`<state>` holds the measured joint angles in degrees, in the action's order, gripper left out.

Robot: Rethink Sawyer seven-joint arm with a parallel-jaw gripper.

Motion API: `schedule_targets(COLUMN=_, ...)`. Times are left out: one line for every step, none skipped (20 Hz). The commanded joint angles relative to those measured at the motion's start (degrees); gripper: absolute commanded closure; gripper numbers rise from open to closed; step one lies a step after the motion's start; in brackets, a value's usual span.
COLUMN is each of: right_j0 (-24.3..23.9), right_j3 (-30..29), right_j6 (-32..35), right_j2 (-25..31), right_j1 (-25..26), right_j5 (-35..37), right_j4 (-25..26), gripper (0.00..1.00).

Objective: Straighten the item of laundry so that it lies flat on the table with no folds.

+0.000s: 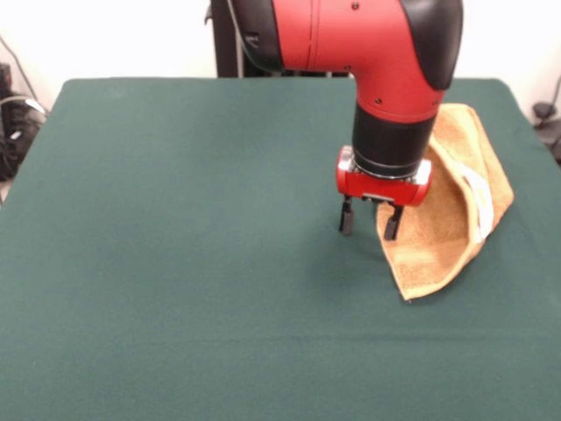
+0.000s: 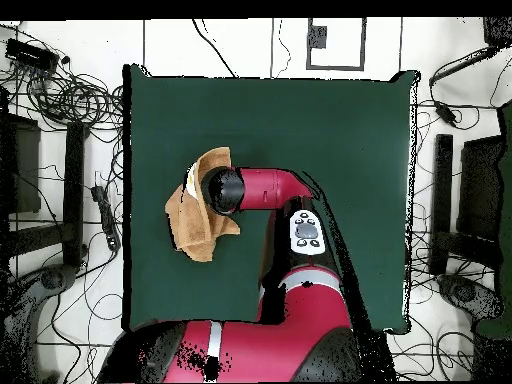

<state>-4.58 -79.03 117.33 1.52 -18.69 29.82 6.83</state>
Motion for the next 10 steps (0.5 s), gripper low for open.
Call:
schedule_targets(right_j0=0.7, right_j3=-5.8, right_j6=9.9, right_j2=3.9, right_j1=6.0, right_j5=-5.7, right_j4=-2.3, gripper=0.0)
schedule_targets(right_j0=0.8, right_j3=-6.3, right_j6=9.5, right_j2=3.7, right_j1=4.6, right_j5=-4.7, right_j4=-2.2, gripper=0.0)
schedule_targets(right_j0=0.9, right_j3=-6.8, right_j6=9.3, right_j2=3.6, right_j1=3.5, right_j5=-4.2, right_j4=-2.2, gripper=0.0)
schedule_targets(right_j0=0.8, right_j3=-7.3, right_j6=9.3, right_j2=3.7, right_j1=2.9, right_j5=-3.6, right_j4=-2.4, gripper=0.0)
schedule_targets(right_j0=0.9, right_j3=-7.3, right_j6=9.3, right_j2=3.7, right_j1=2.7, right_j5=-3.4, right_j4=-2.5, gripper=0.0)
schedule_targets(right_j0=0.9, right_j3=-7.2, right_j6=9.2, right_j2=3.8, right_j1=3.0, right_j5=-3.5, right_j4=-2.6, gripper=0.0)
schedule_targets(right_j0=0.7, right_j3=-6.6, right_j6=9.1, right_j2=4.0, right_j1=3.6, right_j5=-3.6, right_j4=-2.8, gripper=0.0)
schedule_targets(right_j0=0.8, right_j3=-6.1, right_j6=9.1, right_j2=3.8, right_j1=3.9, right_j5=-3.8, right_j4=-2.7, gripper=0.0)
schedule_targets(right_j0=0.8, right_j3=-6.1, right_j6=9.0, right_j2=3.9, right_j1=4.0, right_j5=-3.9, right_j4=-2.6, gripper=0.0)
schedule_targets(right_j0=0.8, right_j3=-6.3, right_j6=9.0, right_j2=3.9, right_j1=3.6, right_j5=-3.6, right_j4=-2.7, gripper=0.0)
